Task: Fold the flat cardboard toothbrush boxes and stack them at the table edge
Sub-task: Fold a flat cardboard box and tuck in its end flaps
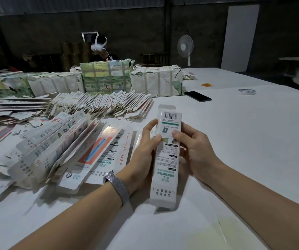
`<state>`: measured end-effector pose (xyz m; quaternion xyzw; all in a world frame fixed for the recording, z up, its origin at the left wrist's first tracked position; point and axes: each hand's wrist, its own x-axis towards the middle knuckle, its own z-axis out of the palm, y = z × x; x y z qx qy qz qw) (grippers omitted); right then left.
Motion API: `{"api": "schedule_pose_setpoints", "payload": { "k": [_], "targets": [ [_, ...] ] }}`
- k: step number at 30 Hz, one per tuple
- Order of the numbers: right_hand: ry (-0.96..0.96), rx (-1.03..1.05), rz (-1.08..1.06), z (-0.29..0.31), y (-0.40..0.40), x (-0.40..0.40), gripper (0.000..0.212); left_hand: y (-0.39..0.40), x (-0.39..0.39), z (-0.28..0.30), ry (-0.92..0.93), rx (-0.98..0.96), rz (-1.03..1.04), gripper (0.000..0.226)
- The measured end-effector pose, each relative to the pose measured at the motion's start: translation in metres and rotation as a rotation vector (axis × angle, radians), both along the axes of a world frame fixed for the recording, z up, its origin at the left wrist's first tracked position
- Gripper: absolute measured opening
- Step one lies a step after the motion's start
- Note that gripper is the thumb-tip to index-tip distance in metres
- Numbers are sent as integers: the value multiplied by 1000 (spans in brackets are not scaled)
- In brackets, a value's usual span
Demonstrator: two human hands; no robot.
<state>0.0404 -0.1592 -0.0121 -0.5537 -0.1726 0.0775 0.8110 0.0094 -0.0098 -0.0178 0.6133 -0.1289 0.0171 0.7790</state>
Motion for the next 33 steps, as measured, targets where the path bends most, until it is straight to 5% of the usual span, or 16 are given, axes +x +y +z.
{"api": "schedule_pose_setpoints", "payload": {
  "k": [19,33],
  "targets": [
    [-162,-161,-11,2,-3,-6,34,-5,9,-7,93,-60,114,26],
    [-216,-197,-85,0,0,-4,34,-7,4,-4,17,63,125,33]
  ]
}}
